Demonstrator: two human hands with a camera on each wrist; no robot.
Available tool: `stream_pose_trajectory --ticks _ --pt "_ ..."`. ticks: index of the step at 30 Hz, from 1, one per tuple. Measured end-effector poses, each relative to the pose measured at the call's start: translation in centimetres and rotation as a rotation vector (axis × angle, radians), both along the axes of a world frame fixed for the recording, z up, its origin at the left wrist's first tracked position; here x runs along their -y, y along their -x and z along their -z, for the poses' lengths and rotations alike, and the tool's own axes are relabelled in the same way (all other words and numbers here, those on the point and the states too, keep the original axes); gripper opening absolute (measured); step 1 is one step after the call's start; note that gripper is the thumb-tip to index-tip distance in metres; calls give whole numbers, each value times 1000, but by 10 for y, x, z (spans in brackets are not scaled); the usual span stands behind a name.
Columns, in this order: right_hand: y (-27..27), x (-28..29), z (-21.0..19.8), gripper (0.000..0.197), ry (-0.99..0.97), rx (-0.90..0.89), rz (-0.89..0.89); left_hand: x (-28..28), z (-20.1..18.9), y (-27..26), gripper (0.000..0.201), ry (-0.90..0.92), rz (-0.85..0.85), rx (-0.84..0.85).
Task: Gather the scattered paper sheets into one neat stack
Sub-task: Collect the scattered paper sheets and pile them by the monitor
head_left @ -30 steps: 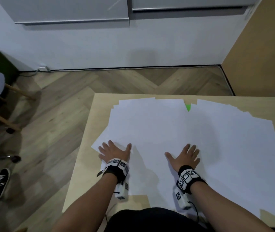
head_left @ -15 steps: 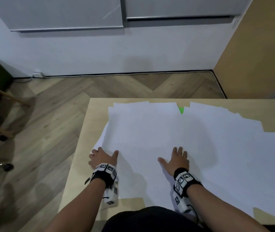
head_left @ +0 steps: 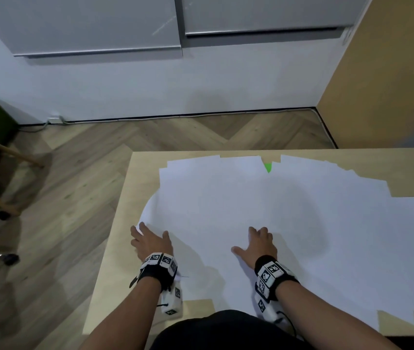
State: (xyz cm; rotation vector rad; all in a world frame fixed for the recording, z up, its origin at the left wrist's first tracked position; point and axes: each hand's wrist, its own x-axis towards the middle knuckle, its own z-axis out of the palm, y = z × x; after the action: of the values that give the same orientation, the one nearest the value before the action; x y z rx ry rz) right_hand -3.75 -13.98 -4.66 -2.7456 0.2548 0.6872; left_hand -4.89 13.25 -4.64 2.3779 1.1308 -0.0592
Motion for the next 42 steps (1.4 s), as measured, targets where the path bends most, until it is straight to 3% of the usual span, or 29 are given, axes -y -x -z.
stream_pose_trajectory --ticks 4,7,11,13,16,19,22,25,28,32,35,39,42 --pt "1 0 3 94 108 33 -85 -12 -13 3 43 -21 6 23" --pt "1 3 7 110 78 -13 5 -23 -18 5 33 -11 17 18" --pt "-4 8 5 117 72 -11 120 -30 -8 7 31 220 92 71" --pt "-5 9 3 112 79 -13 135 -30 -6 10 37 343 82 -3" --pt "-4 9 2 106 79 -10 124 -28 -10 12 13 476 175 -196" --pt "-3 8 3 104 65 -22 95 -13 -15 13 20 613 265 -319" --pt "-5 5 1 102 29 -56 26 8 -14 13 18 768 311 -292" --pt "-6 1 -1 103 -4 -117 -51 30 -11 6 32 836 299 -238" --pt "-5 -6 -4 101 -36 -157 -89 49 -11 -3 37 786 303 -188" --pt "-4 -17 -7 83 -114 -174 -147 68 -8 -10 54 713 251 -132" --pt "-2 -17 -5 73 -188 -158 -216 75 -8 -13 50 658 226 -86" --pt "-1 -4 -5 67 -332 33 -83 64 -12 -15 46 622 212 -64" --pt "-6 12 -6 67 -286 109 27 39 -19 -14 46 620 211 -48"
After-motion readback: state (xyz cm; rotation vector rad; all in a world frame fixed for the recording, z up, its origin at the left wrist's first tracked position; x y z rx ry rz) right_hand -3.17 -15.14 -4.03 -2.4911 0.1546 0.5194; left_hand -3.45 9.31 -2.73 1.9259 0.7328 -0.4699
